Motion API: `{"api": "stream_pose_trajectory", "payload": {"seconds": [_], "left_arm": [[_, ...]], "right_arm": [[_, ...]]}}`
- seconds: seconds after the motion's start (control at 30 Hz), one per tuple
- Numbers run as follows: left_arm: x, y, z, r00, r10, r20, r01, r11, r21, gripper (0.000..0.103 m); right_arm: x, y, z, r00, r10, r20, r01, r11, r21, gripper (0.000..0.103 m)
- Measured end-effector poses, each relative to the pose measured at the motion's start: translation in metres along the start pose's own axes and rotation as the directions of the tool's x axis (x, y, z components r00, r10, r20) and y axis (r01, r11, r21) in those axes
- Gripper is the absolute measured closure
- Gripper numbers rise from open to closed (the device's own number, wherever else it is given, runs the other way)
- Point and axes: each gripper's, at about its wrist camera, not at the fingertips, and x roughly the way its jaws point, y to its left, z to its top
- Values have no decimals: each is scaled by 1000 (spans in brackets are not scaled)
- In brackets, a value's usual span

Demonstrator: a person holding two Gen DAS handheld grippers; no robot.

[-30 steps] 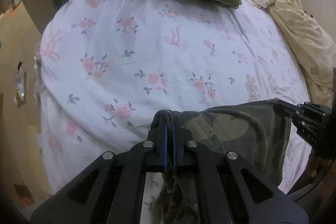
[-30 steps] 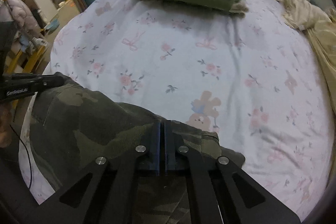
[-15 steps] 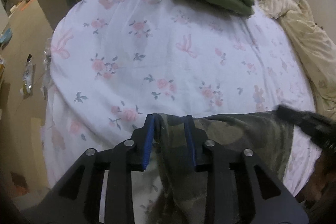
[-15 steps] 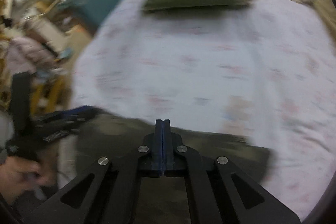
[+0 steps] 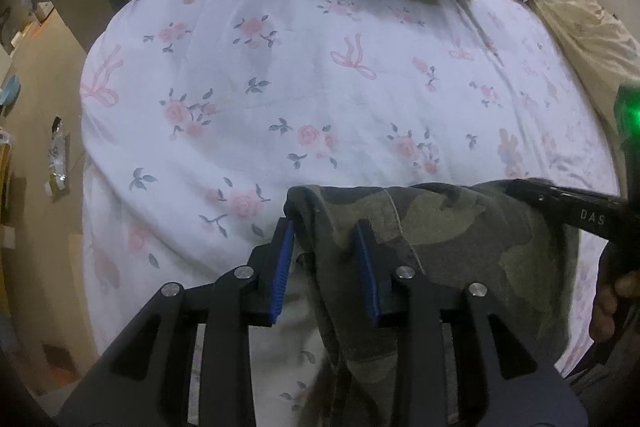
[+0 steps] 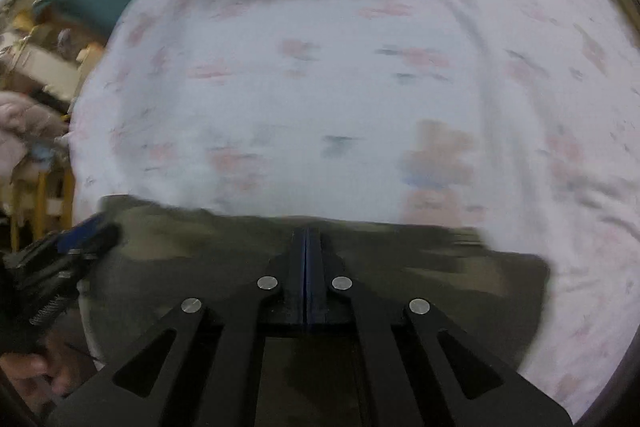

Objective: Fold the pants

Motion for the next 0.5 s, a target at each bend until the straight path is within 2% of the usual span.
{"api": "stream_pose_trajectory", "payload": {"seconds": [0.03, 0.07, 0.1, 0.13, 0.17, 0.2, 0.23, 0.37, 0.4, 0.47, 0.5], "left_arm": [[-1, 0, 1, 1000, 5, 6, -5, 1000, -2, 68], [-4, 0, 2, 1000, 25, 15, -25, 1000, 0, 68], [-6, 0, 0, 999, 35, 20, -35, 999, 4, 68], [-8, 1, 0, 999, 42, 28, -42, 999, 9, 68], [-10, 1, 0, 998, 46, 35, -47, 999, 6, 68], [-15, 2, 0, 998, 47, 48, -47, 999, -2, 68], [-22, 0, -2, 997, 26, 71, -26, 1000, -3, 68], [-51, -21, -14, 982, -76, 171, 60, 994, 94, 67], [-52, -31, -20, 980, -111, 163, 88, 986, 139, 67], [-41, -43, -26, 985, -134, 104, 113, 976, 186, 68], [-31, -48, -29, 990, -127, 66, 111, 973, 201, 72]], "right_arm": [[-5, -6, 1, 1000, -16, 11, 15, 1000, 13, 103], [-11, -12, 1, 995, -97, 31, 97, 995, 21, 103], [-16, -23, 0, 977, -208, 48, 207, 978, 21, 103], [-19, -32, -2, 971, -235, 52, 233, 972, 32, 103], [-24, -47, -4, 976, -212, 38, 209, 974, 84, 103], [-31, -57, -6, 986, -162, 40, 157, 980, 119, 93], [-42, -60, -9, 991, -114, 64, 105, 987, 123, 94], [-74, -39, -31, 987, 3, 158, -5, 1000, 9, 94], [-72, -26, -38, 989, 27, 148, -21, 999, -45, 94], [-60, -6, -47, 991, -1, 132, 16, 993, -117, 94], [-51, -2, -51, 992, -28, 121, 45, 989, -139, 94]]}}
